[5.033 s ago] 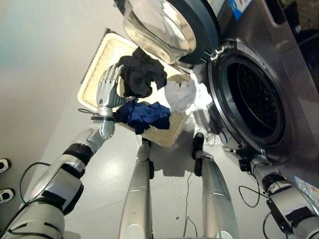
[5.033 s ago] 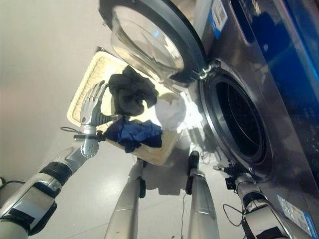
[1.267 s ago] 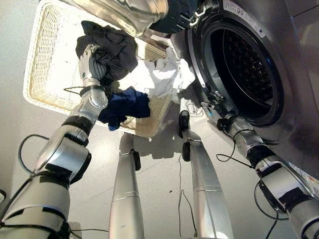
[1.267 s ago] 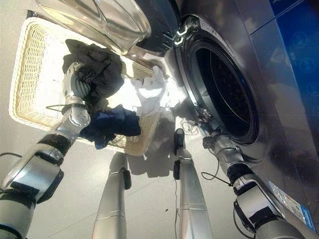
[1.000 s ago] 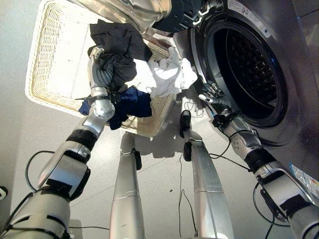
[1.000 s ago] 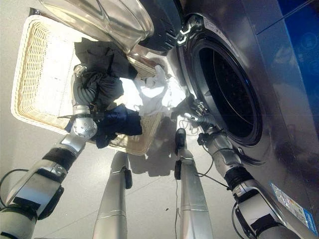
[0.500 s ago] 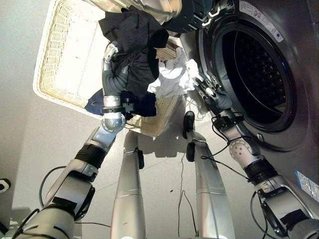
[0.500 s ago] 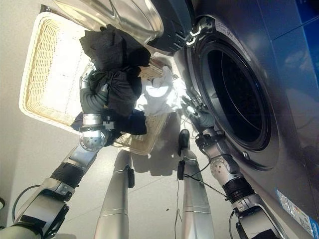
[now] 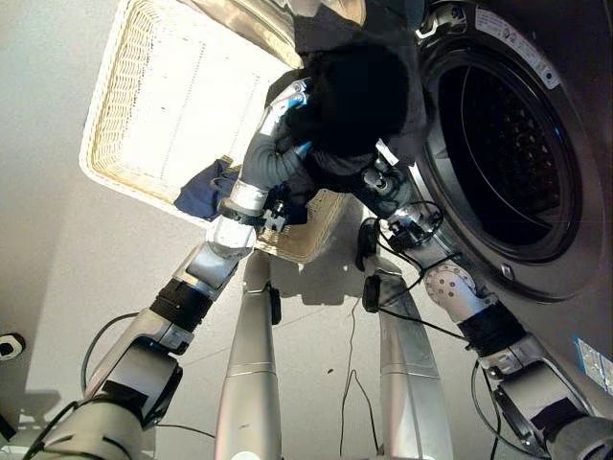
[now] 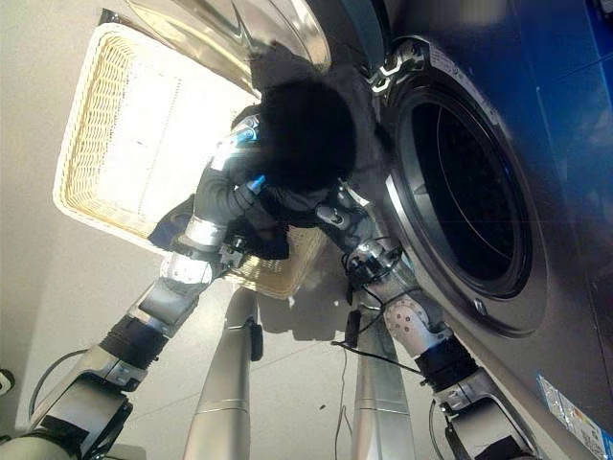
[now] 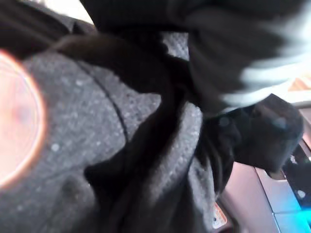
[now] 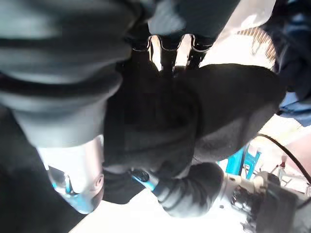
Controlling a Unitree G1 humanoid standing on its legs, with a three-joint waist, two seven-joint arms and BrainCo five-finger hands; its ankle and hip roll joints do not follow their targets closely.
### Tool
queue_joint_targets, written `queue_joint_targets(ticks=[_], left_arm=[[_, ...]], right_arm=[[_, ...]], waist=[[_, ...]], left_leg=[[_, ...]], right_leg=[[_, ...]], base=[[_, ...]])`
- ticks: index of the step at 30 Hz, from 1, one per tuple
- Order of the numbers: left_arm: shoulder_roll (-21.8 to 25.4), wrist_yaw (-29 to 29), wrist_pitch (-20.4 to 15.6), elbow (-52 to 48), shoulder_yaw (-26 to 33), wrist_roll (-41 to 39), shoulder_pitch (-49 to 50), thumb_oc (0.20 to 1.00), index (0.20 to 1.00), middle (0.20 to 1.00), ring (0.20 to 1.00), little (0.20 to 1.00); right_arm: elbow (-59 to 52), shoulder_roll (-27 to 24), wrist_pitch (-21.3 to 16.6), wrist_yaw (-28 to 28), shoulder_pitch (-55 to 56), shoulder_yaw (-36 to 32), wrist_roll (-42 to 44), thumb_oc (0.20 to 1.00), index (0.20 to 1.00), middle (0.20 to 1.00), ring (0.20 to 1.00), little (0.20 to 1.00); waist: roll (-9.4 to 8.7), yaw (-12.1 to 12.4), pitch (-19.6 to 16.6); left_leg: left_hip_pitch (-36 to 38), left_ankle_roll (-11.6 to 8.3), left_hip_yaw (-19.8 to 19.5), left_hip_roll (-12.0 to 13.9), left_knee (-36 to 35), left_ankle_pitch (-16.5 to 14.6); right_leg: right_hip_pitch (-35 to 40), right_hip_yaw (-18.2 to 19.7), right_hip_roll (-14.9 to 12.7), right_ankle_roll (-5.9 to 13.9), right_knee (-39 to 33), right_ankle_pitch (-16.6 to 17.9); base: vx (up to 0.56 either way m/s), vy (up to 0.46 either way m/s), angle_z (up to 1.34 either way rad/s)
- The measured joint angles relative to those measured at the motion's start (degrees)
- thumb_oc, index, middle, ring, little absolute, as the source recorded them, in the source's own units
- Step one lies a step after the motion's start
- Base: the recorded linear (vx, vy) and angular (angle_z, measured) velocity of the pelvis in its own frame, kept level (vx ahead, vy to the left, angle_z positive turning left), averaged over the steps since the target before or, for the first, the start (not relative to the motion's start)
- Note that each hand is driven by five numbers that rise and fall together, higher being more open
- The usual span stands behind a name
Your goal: Put the clothes into the washing machine.
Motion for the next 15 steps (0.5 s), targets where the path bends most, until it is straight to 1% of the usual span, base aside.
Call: queue_joint_targets(ticks=[3, 4, 10, 15], left_arm=[[0.0, -0.3, 0.6, 0.0, -0.1, 0.0, -0.5, 0.200, 0.200, 0.200, 0.200, 0.200], [0.0, -0.3, 1.4, 0.0, -0.4, 0.1, -1.0, 0.200, 0.200, 0.200, 0.200, 0.200], [0.1, -0.3, 1.7, 0.0, -1.0, 0.1, -1.3, 0.200, 0.200, 0.200, 0.200, 0.200], [0.2, -0.3, 2.7, -0.1, -1.0, 0.2, -1.4, 0.200, 0.200, 0.200, 0.200, 0.200]], right_arm=[[0.0, 0.0, 0.0, 0.1, -0.1, 0.0, 0.4, 1.000, 1.000, 1.000, 1.000, 1.000], [0.0, 0.0, 0.1, 0.1, -0.2, 0.0, 0.9, 1.000, 1.000, 1.000, 1.000, 1.000], [0.0, 0.0, 0.4, 1.3, 0.1, 0.1, 4.0, 1.000, 1.000, 1.000, 1.000, 1.000], [-0.2, 0.1, 0.1, 1.3, 0.2, 0.5, 6.1, 1.000, 1.000, 1.000, 1.000, 1.000]], waist=[[0.01, 0.1, 0.0], [0.03, 0.3, 0.0], [0.09, 1.3, 0.0], [0.09, 1.3, 0.0]], left_leg=[[0.0, 0.01, 0.0, -0.1, 0.0, 0.0], [0.0, -0.02, -0.1, -0.1, 0.1, 0.0], [0.2, -0.07, -0.2, -0.2, 0.1, 0.1], [0.2, 0.02, -0.4, -0.6, 0.0, 0.2]], right_leg=[[0.0, 0.0, -0.1, 0.02, 0.1, 0.0], [0.0, 0.0, -0.1, 0.05, 0.2, -0.1], [0.1, -0.2, -0.3, 0.03, 0.4, -0.2], [0.1, -0.3, -0.7, 0.19, 0.4, -0.4]], base=[[0.00, 0.000, 0.00], [0.00, 0.000, 0.00], [0.00, 0.000, 0.01], [0.00, 0.003, 0.02]])
